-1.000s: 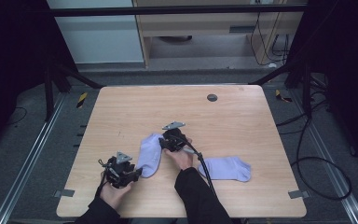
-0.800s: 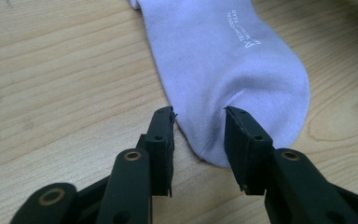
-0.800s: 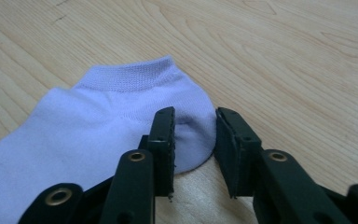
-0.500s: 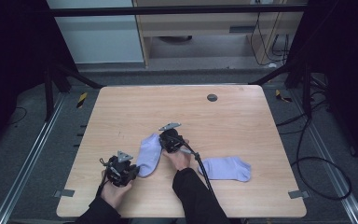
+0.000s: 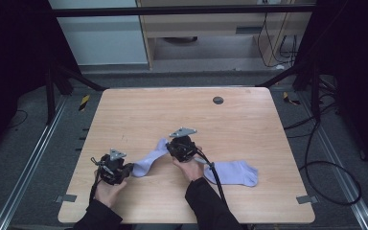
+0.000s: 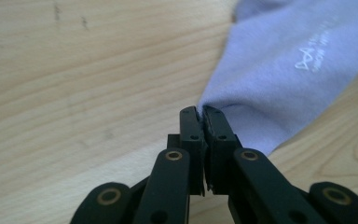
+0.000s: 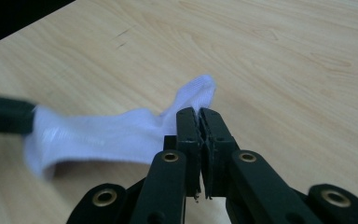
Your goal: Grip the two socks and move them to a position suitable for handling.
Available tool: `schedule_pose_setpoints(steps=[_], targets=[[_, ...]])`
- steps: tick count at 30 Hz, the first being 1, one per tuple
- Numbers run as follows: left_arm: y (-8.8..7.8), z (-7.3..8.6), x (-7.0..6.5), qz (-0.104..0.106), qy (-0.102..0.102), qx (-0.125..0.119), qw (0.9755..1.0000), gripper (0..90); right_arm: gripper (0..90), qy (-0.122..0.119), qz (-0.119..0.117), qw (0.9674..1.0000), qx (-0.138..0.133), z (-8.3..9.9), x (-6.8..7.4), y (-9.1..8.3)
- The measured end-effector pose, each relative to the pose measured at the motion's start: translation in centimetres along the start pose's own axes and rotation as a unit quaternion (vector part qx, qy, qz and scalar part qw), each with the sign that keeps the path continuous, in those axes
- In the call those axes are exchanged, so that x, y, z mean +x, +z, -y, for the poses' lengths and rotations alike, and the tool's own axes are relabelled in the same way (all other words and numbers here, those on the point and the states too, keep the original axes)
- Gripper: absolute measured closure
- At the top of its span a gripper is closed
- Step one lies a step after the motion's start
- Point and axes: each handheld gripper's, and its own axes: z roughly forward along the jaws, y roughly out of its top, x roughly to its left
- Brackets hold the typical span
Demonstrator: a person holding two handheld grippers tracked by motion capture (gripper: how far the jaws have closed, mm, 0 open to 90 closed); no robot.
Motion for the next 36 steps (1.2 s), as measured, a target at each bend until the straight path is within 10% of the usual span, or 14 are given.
schedule_pose_setpoints(steps=[12, 25, 36], targets=[[0.9, -0.4, 0.1, -0.004, 0.032, 0.015, 0.9994, 84.9, 86.1, 0.013, 0.008, 0.9991, 0.041, 4.1, 3.2, -1.6], [-1.3, 1.2, 0.9, -0.004, 0.004, -0.008, 0.9999, 56.2, 63.7, 0.007, 0.008, 0.9997, 0.020, 4.4, 2.1, -3.5], [0.1, 1.8, 0.5, -0.008, 0.000, 0.031, 0.9995, 70.9, 72.7, 0.014, 0.015, 0.9987, 0.047, 5.6, 1.8, -0.4]])
